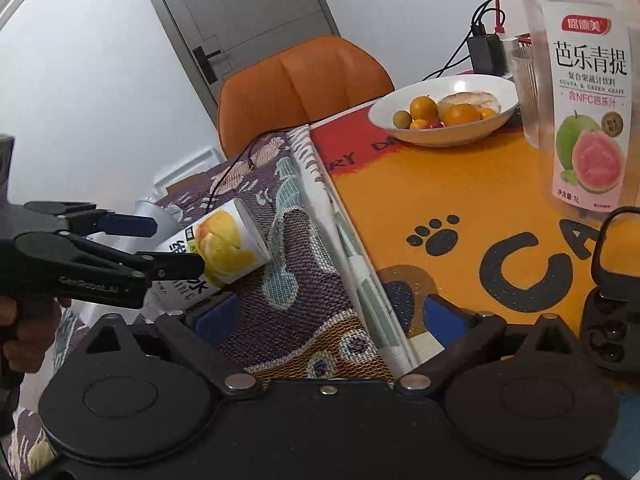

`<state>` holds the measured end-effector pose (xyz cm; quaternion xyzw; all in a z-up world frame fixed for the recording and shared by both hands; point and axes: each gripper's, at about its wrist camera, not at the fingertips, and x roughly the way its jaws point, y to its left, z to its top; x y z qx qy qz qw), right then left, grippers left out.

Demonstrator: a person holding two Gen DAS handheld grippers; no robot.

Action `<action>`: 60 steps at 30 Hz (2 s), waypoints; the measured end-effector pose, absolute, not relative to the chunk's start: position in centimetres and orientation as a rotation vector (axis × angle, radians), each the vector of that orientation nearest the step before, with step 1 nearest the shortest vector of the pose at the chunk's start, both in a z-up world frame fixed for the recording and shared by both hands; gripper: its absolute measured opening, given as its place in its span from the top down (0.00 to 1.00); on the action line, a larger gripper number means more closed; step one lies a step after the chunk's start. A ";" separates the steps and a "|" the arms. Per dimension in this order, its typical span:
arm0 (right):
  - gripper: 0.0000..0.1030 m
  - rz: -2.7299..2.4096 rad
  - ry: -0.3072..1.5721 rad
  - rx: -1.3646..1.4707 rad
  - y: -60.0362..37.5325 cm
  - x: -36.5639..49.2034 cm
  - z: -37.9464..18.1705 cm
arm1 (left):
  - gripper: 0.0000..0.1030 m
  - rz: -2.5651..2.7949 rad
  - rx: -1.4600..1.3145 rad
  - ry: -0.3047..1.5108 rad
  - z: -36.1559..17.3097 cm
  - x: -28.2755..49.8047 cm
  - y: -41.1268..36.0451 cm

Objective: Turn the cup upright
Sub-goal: 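Move the right tool toward the lying vitamin C bottle and open it, then close the right gripper around the vitamin C bottle's body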

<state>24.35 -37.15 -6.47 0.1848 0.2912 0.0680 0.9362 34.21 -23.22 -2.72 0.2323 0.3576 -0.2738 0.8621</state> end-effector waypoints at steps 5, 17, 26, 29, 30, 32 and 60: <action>0.00 0.138 0.602 0.385 -37.2 24.5 -6.7 | 0.17 -0.579 0.542 0.824 -4.4 35.7 -23.8; 0.00 0.137 0.591 0.411 -37.1 23.3 -6.7 | 0.41 -0.618 0.662 0.804 -3.8 34.1 -24.2; 0.00 0.167 0.570 0.437 -36.6 21.1 -5.9 | 0.41 -0.631 0.701 0.718 -1.4 29.8 -23.2; 0.00 0.181 0.571 0.458 -36.3 20.3 -5.8 | 0.41 -0.631 0.708 0.699 -0.9 28.1 -22.7; 0.00 0.185 0.573 0.463 -36.1 20.0 -5.8 | 0.41 -0.630 0.708 0.697 -0.9 27.6 -22.5; 0.00 0.196 0.578 0.470 -35.8 19.4 -5.8 | 0.41 -0.632 0.701 0.694 -0.7 26.6 -22.0; 0.00 0.353 0.617 0.469 -29.2 13.8 -6.1 | 0.41 -0.577 0.659 0.747 -2.5 16.2 -13.9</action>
